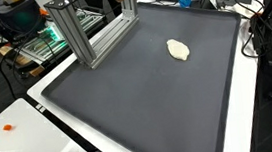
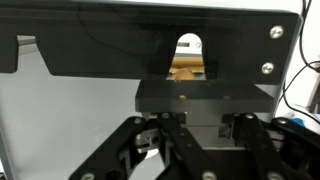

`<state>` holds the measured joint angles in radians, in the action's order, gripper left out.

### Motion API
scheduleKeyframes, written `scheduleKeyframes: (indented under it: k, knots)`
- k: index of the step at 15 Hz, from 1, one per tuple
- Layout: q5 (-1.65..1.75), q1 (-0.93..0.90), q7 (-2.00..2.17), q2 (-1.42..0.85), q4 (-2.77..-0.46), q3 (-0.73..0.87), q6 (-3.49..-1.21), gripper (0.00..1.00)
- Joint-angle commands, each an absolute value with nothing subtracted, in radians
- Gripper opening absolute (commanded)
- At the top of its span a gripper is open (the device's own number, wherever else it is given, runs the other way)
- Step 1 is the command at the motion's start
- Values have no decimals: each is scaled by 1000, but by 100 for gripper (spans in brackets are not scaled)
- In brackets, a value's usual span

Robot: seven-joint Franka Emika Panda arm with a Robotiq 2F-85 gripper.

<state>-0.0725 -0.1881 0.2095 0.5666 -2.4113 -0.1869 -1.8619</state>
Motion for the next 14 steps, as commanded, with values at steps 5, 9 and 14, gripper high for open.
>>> scheduleKeyframes:
  k: [5, 9, 14]
  knots:
    - [-112, -195, 208, 664, -2496, -195, -1837, 22]
    - [-127, -199, 217, 683, -2533, -205, -1862, 22]
    - [-121, -196, 235, 697, -2564, -224, -1878, 22]
